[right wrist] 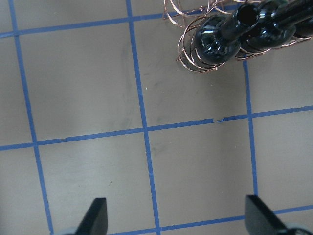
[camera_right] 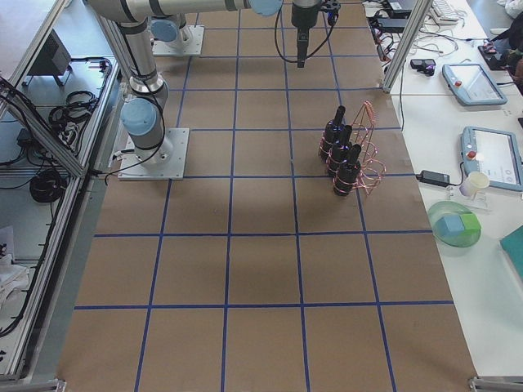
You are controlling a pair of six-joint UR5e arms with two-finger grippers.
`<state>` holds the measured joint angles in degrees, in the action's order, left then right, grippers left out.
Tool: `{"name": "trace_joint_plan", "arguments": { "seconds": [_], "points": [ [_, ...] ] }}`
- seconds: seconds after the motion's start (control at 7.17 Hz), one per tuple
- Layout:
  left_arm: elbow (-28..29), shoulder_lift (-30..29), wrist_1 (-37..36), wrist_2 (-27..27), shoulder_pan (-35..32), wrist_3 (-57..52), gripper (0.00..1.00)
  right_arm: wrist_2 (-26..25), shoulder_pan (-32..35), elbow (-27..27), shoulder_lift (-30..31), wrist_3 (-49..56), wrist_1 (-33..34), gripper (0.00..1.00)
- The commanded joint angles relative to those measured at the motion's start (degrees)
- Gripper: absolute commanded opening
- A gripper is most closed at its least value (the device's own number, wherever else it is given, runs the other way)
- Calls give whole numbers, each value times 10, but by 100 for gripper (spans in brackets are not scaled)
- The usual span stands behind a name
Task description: Place wine into wine basket
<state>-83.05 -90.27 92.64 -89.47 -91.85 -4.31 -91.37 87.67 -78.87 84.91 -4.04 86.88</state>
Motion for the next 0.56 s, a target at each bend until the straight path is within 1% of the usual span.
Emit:
{"name": "trace_joint_plan", "arguments": {
  "seconds": [0.0, 0.42],
  "points": [
    [0, 0, 0, 1, 0, 0, 100, 20, 2, -38, 24, 7, 3, 100],
    [0, 0, 0, 0, 0, 0, 100, 13, 13, -43, 28, 6, 0, 100]
  ]
}}
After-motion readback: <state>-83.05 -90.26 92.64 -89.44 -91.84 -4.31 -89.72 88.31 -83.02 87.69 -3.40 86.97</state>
